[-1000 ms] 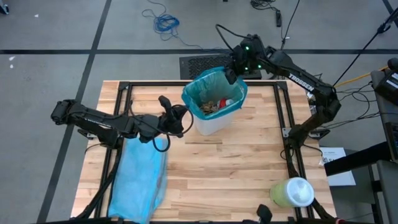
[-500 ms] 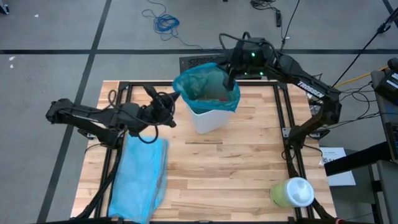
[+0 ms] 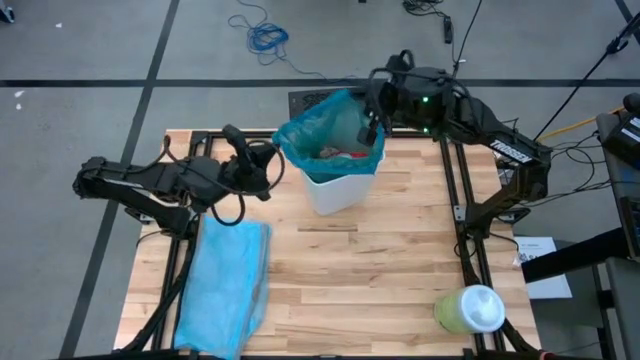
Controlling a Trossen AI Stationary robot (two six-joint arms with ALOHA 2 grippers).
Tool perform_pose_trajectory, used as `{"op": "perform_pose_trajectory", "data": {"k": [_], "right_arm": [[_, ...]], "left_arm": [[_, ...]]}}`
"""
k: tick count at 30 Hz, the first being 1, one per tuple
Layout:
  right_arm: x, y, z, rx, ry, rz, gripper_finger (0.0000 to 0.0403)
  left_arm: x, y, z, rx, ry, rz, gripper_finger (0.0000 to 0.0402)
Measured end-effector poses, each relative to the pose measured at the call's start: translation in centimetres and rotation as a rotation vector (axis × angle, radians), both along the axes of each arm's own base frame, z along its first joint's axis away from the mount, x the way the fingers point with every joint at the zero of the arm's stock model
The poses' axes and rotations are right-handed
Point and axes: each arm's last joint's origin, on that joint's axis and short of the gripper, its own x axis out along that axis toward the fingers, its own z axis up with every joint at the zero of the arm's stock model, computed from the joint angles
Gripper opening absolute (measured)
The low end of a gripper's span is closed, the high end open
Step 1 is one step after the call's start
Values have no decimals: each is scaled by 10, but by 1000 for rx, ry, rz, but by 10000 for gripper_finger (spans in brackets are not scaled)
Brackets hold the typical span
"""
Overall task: Place trash/remove bag and relplace
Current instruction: Close the trash bag
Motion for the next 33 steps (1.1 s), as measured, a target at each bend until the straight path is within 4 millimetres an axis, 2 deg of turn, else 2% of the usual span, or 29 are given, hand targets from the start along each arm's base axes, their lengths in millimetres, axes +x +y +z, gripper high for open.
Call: {"op": "perform_pose_trajectory", "data": {"k": [4, 7, 11, 15, 19, 27, 33], "right_arm": [[-8, 0, 13, -21, -36, -71, 0], [-12, 1, 15, 27, -41, -82, 0], [-15, 2, 4, 112, 30, -105, 0], [-16, 2, -6, 194, 83, -135, 0], [-16, 2, -12, 230, 106, -150, 0], [-16, -6, -12, 238, 80, -174, 0], [-19, -21, -12, 241, 64, -221, 0]], "left_arm": [[-3, 1, -11, -43, 71, 7, 0], [-11, 1, -15, -88, 94, 16, 0], [-33, 2, -10, -162, 49, 4, 0], [-51, 3, -2, -262, -22, -91, 0], [-57, 2, 1, -309, -40, -179, 0], [-44, -1, -5, -313, -5, -197, 0], [-33, -5, -9, -321, 21, -225, 7]]}}
